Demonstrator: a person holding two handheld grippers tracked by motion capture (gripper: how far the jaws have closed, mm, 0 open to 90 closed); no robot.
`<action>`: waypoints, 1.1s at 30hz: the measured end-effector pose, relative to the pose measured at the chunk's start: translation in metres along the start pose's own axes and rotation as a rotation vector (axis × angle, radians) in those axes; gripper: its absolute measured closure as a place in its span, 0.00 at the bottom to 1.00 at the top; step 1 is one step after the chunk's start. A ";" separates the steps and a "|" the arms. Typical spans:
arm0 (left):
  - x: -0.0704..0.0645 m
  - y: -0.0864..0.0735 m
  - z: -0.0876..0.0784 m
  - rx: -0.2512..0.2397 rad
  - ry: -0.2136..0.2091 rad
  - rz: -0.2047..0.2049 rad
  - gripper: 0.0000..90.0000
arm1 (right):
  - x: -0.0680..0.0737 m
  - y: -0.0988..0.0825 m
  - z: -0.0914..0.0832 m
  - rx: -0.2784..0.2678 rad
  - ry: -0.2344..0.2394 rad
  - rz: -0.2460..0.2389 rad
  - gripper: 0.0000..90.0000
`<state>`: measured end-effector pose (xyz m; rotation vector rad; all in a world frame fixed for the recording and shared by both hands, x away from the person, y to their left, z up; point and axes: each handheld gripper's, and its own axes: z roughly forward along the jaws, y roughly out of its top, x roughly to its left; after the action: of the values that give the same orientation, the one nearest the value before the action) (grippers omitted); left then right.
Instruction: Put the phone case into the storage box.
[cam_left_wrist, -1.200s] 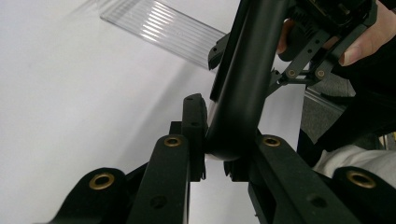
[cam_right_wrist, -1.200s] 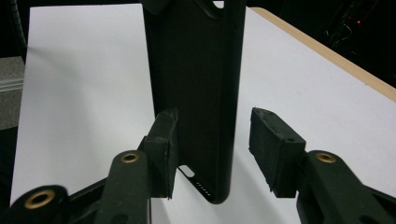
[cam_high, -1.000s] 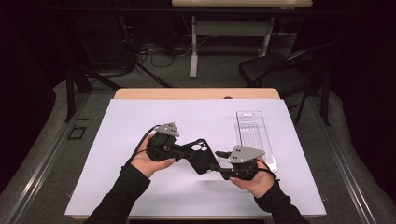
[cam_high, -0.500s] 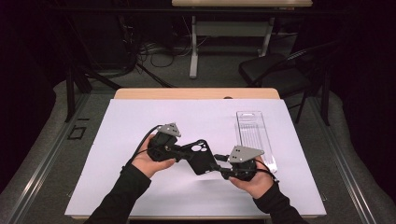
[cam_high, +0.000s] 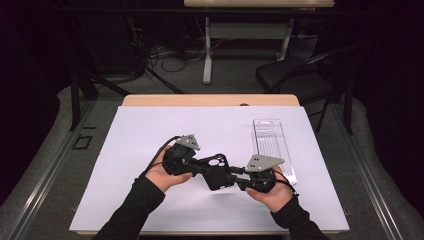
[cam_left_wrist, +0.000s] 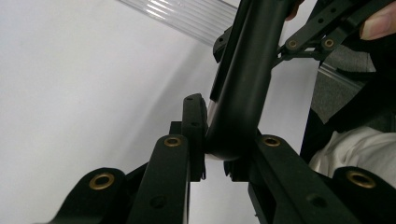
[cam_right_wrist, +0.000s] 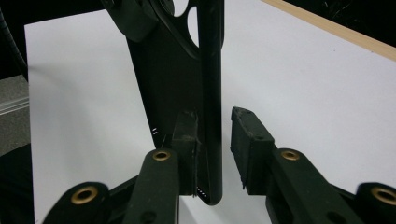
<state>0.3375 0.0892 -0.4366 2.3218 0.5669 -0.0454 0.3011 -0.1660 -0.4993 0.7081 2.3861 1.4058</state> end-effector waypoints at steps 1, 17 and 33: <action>0.000 0.000 0.000 0.002 -0.003 0.001 0.91 | 0.000 0.000 0.000 0.002 0.001 0.001 0.81; -0.004 0.002 0.006 0.035 -0.004 0.028 0.91 | 0.000 -0.001 0.002 0.015 0.034 0.029 0.85; -0.004 0.003 0.007 0.044 -0.005 0.032 0.91 | 0.000 -0.002 0.003 0.025 0.045 0.025 0.87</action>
<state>0.3358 0.0815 -0.4389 2.3725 0.5310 -0.0492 0.3021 -0.1645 -0.5022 0.7230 2.4414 1.4184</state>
